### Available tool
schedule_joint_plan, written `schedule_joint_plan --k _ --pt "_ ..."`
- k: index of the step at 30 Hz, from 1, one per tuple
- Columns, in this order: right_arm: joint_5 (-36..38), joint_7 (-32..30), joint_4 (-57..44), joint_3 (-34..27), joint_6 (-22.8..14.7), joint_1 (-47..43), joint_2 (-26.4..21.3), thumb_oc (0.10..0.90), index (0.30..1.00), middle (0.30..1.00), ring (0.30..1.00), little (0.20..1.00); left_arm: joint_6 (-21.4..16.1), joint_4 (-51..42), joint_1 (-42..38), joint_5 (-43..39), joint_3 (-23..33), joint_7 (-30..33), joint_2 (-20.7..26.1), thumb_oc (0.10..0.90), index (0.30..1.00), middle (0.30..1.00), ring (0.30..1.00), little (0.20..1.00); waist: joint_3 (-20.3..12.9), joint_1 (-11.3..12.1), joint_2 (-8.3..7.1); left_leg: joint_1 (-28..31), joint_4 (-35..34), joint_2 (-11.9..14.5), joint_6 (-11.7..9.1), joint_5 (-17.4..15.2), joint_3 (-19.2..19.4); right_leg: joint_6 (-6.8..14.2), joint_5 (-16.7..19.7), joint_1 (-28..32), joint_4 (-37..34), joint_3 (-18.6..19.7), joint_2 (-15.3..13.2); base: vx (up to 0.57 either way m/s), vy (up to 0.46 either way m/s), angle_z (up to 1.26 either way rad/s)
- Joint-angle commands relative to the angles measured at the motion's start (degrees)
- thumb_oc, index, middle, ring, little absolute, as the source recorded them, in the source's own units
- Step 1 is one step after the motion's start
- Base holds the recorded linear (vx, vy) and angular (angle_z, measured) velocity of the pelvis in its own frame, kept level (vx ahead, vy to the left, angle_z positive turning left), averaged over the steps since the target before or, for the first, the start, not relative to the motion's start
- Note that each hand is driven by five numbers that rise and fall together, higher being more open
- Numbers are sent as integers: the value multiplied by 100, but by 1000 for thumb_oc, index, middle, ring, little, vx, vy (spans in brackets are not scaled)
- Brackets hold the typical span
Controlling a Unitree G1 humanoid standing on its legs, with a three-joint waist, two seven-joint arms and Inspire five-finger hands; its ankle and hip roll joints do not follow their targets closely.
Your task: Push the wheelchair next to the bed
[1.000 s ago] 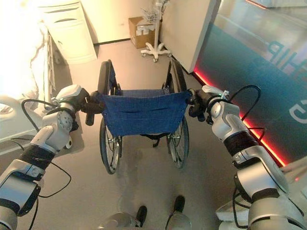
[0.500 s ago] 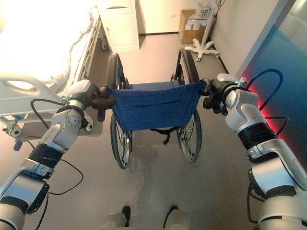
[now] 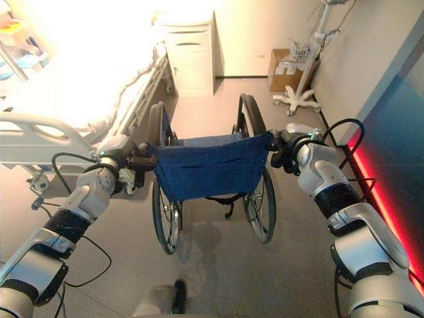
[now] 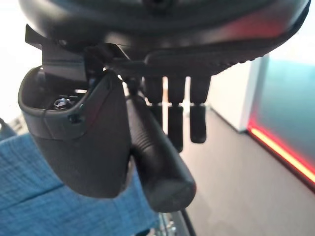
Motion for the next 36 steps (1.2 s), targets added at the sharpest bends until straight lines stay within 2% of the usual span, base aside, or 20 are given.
schedule_joint_plan --k 1,2,3,4,5,6,8,10,12,13,14,17,19,20,21,24,27,30,33,36 --pt "-494 -208 -310 624 -979 -543 84 400 300 300 300 300 -423 148 456 405 -802 -233 -64 400 300 300 300 300 538 170 -58 314 -1259 149 -205 1461 124 393 450 121 332 224 174 615 234 -56" --pt "-512 -209 -289 655 -1073 -560 63 400 300 300 300 300 -416 121 459 376 -794 -242 -30 400 300 300 300 300 502 189 -45 347 -1267 161 -172 1436 210 386 336 163 416 236 176 591 277 -55" --pt "-467 -257 -229 723 -1154 -563 48 400 300 300 300 300 -399 111 434 325 -798 -260 9 400 300 300 300 300 441 167 -102 457 -1255 71 -103 1117 313 398 165 167 577 227 124 335 184 -31" --pt "-456 -274 -210 732 -1168 -573 63 400 300 300 300 300 -397 108 438 319 -793 -259 20 400 300 300 300 300 447 189 -75 422 -1201 124 -37 1136 408 390 200 140 589 205 139 480 232 -26" --pt "-475 -176 -207 702 -1213 -499 146 400 300 300 300 300 -394 229 437 247 -769 -270 27 400 300 300 300 300 350 216 -160 365 -652 -3 148 775 418 376 0 140 884 163 64 418 201 -13" --pt "-533 -85 -246 673 -1199 -446 164 400 300 300 300 300 -435 249 441 189 -774 -312 60 400 300 300 300 300 327 267 -204 259 -336 -50 220 648 347 379 -15 172 1090 155 5 594 259 -4" --pt "-457 -144 -257 687 -1190 -359 162 400 300 300 300 300 -480 166 504 177 -724 -398 124 400 300 300 300 300 277 355 -296 315 -151 -172 450 357 394 544 133 190 1584 85 -170 419 204 2" --pt "-475 -160 -381 486 -1209 -41 210 400 300 300 300 300 -570 87 598 324 -739 -572 222 400 300 300 300 300 154 446 -462 494 -283 -509 700 189 302 988 685 216 2314 76 -401 501 220 -7" --pt "-452 -170 -508 390 -1151 135 188 400 300 300 300 300 -633 102 640 385 -818 -544 233 400 300 300 300 300 68 389 -554 579 -375 -723 787 124 171 1227 1170 12 2680 242 -374 402 179 1" --pt "-467 -145 -528 375 -1123 148 194 400 300 300 300 300 -630 117 629 373 -849 -530 222 400 300 300 300 300 55 365 -560 614 -394 -765 799 103 109 1245 1234 -75 2713 292 -394 453 198 20" --pt "-535 -86 -538 363 -1101 166 216 400 300 300 300 300 -648 183 610 355 -898 -493 159 400 300 300 300 300 27 302 -534 697 -415 -803 804 58 -31 1234 1403 -317 2630 370 -427 378 104 39" --pt "-562 -137 -464 392 -1051 101 256 400 300 300 300 300 -695 238 542 436 -941 -441 85 400 300 300 300 300 117 145 -476 911 -390 -826 729 -7 -274 1112 1371 -834 1977 449 -520 285 -50 38" --pt "-517 -325 -312 439 -982 -110 261 400 300 300 300 300 -751 290 319 447 -969 -308 105 400 300 300 300 300 394 -39 -430 1250 -381 -790 669 -224 -484 1001 1825 -1651 1268 410 -835 167 -218 18" --pt "-518 -372 -262 452 -971 -161 242 400 300 300 300 300 -770 295 248 443 -977 -291 105 400 300 300 300 300 475 -102 -473 1366 -378 -851 675 -343 -542 1026 2131 -1919 964 431 -999 427 -295 31" --pt "-557 -406 -167 462 -934 -242 179 400 300 300 300 300 -826 304 120 428 -1011 -272 72 400 300 300 300 300 661 -297 -514 1667 -241 -970 681 -759 -791 1148 2525 -2320 31 526 -1235 536 -273 60" --pt "-680 -235 -241 456 -742 -324 69 400 300 300 300 300 -910 364 57 442 -1140 -188 -88 400 300 300 300 300 734 -500 -477 1809 -16 -1035 661 -1034 -1143 1210 2571 -2522 -1017 791 -1295 501 -176 96" --pt "-741 36 -392 493 -526 -423 81 400 300 300 300 300 -903 443 98 522 -1172 -130 -239 400 300 300 300 300 756 -543 -474 1828 172 -1049 657 -1179 -1204 1180 2581 -2523 -886 857 -1351 463 -153 77" --pt "-560 259 -452 621 -270 -600 55 400 300 300 300 300 -886 502 204 486 -1081 -11 -392 400 300 300 300 300 700 -589 -599 1697 557 -1129 652 -1349 -1105 1173 2487 -2330 -500 997 -1262 570 -260 52" --pt "-301 294 -353 617 -163 -665 -41 400 300 300 300 300 -981 501 150 364 -1084 86 -327 400 300 300 300 300 706 -687 -614 1739 725 -908 537 -1424 -1008 1146 2297 -2324 20 1021 -1203 499 -219 72" --pt "-266 364 -327 356 -296 -489 -296 400 300 300 300 300 -1028 633 -130 56 -1018 362 -273 400 300 300 300 300 624 -1079 -594 2189 632 -302 194 -1236 -439 984 2216 -2267 141 642 -1134 388 -144 99"
